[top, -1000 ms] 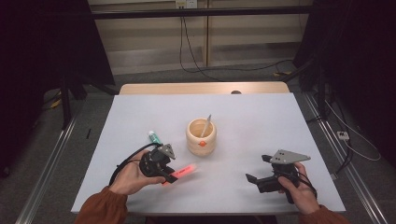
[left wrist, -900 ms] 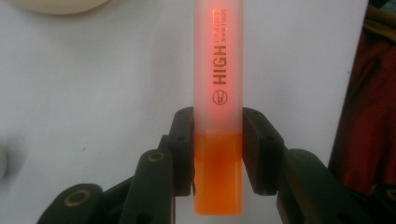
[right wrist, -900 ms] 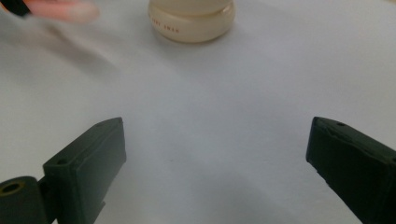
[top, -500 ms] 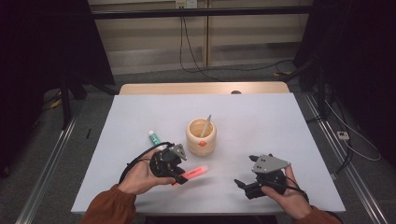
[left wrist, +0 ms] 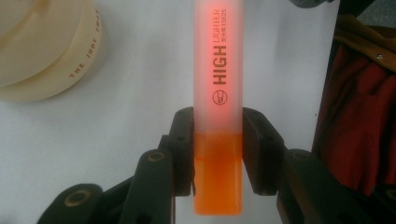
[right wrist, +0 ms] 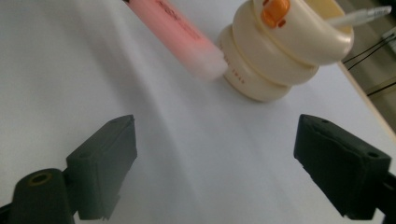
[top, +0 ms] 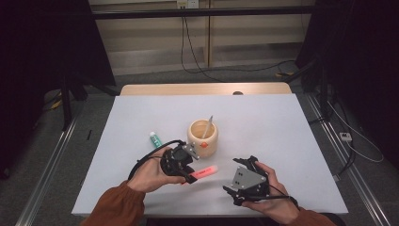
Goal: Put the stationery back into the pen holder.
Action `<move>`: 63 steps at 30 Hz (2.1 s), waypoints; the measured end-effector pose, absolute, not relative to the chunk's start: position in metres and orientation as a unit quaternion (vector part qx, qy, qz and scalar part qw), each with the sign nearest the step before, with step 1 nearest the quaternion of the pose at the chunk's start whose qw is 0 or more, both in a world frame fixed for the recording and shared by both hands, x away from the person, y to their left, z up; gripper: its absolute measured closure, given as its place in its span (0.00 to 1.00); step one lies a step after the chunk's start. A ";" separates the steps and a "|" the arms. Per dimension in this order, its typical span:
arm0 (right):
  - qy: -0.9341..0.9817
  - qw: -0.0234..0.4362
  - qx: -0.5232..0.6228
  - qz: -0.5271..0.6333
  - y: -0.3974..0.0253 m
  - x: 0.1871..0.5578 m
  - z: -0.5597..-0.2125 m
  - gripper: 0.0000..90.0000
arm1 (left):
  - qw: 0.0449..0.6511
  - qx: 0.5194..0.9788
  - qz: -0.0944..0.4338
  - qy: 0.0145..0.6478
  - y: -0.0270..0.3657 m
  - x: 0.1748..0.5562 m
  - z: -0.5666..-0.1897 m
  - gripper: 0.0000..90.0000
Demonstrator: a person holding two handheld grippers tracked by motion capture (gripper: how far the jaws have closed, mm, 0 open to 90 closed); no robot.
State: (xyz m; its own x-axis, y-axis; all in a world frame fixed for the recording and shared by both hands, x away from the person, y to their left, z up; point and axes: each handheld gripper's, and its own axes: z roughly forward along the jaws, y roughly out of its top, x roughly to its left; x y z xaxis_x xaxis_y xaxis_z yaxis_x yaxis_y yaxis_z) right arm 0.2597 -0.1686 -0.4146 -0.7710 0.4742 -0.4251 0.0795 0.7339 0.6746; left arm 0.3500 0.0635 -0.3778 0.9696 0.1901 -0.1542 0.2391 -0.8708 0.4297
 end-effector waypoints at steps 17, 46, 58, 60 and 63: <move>0.876 0.403 0.040 0.262 -0.141 0.252 -0.419 0.31 | 0.217 0.970 -0.053 0.095 0.038 0.348 -0.372 0.75; 0.841 0.508 -0.084 0.166 -0.125 0.237 -0.442 0.79 | 0.200 0.974 -0.075 0.076 0.013 0.351 -0.374 0.75; 0.843 0.502 -0.080 0.177 -0.130 0.238 -0.440 0.86 | 0.239 0.964 -0.076 0.087 0.019 0.351 -0.374 0.74; 0.845 0.499 -0.073 0.179 -0.130 0.237 -0.441 0.86 | 0.243 0.962 -0.083 0.088 0.020 0.351 -0.375 0.74; 0.847 0.495 -0.075 0.180 -0.131 0.237 -0.440 0.86 | 0.254 0.959 -0.088 0.092 0.022 0.351 -0.376 0.73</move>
State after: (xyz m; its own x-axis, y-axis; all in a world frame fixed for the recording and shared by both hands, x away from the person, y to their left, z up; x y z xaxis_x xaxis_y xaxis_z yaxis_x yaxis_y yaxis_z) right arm 0.2368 -0.1307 -0.4403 -0.4991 0.0521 -0.8650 -0.3047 0.9239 0.2314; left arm 0.3511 0.0218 -0.3757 0.9676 0.1315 -0.2154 0.2210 -0.8537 0.4716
